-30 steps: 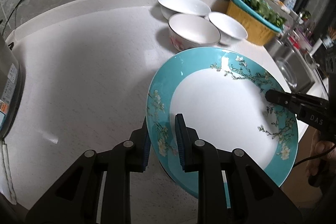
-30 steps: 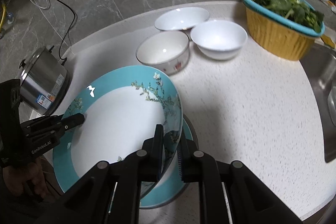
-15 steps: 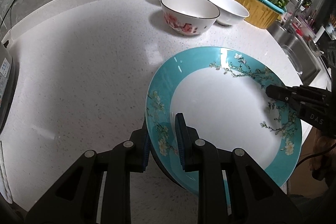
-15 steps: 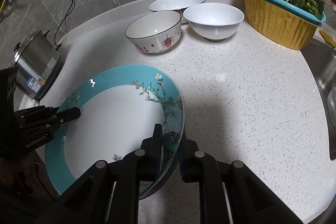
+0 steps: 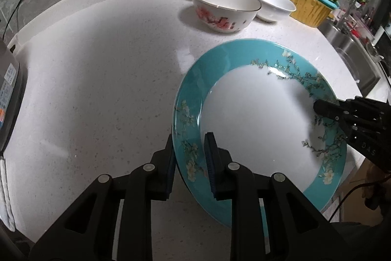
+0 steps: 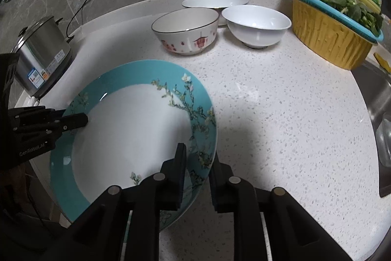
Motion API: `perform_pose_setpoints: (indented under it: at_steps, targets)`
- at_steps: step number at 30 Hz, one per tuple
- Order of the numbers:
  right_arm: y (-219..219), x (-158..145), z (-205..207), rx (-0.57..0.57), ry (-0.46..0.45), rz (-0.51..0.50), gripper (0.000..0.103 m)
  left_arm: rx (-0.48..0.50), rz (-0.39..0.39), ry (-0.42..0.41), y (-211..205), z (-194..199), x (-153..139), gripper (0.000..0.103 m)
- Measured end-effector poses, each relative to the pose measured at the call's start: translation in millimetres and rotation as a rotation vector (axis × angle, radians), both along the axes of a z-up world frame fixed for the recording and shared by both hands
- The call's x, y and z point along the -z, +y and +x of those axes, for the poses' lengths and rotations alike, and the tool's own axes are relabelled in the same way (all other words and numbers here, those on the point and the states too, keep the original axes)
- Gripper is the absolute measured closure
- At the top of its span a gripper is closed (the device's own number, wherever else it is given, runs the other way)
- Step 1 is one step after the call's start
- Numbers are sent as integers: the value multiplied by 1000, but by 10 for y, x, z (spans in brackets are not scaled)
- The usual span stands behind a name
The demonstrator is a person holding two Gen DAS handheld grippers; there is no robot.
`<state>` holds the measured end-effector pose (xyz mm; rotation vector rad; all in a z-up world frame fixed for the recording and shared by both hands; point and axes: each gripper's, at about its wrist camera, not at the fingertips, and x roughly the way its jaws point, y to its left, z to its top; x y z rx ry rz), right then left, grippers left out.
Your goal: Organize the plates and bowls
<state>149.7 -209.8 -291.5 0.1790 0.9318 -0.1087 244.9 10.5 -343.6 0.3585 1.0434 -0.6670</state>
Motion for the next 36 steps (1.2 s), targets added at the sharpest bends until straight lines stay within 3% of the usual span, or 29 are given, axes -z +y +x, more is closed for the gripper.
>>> perform_pose_setpoints:
  at_steps: [4, 11, 13, 14, 15, 19, 21, 24, 25, 27, 29, 32, 36]
  targets:
    - [-3, -10, 14, -8, -6, -11, 83, -9, 13, -11, -29, -7, 4, 81]
    - [71, -14, 30, -68, 0, -69, 70, -55, -1, 12, -12, 33, -101, 78]
    - [62, -57, 22, -66, -3, -90, 62, -75, -26, 0, 35, 81, -233, 60]
    - [46, -93, 13, -61, -6, -96, 55, -87, -44, -6, 68, 138, -329, 42]
    - [27, -135, 4, -54, -12, -97, 52, -91, -65, -8, 96, 198, -419, 33]
    - [-190, -473, -8, 13, -20, -39, 46, -93, -104, 20, 128, 629, -738, 22]
    - [-339, -718, 71, 49, -19, -6, 34, -100, -122, 66, 93, 962, -854, 13]
    - [-647, -1251, 359, 103, -34, 113, 25, -67, -133, 109, -70, 1482, -1095, 8]
    - [-768, -1486, 526, 125, -48, 134, 17, -38, -139, 99, -165, 1658, -1200, 5]
    - [-891, -1782, 825, 144, -54, 121, 4, 9, -138, 59, -353, 1914, -1326, 0]
    - [-977, -1983, 1133, 142, -61, 110, 0, 35, -101, 63, -582, 2211, -1346, 0]
    - [-1061, -2099, 1658, 122, -48, 71, 0, 45, -62, 88, -938, 2571, -1278, 0]
    - [-1225, -1836, 2376, 85, 53, 68, 0, 46, 28, 56, -1419, 2832, -1066, 0]
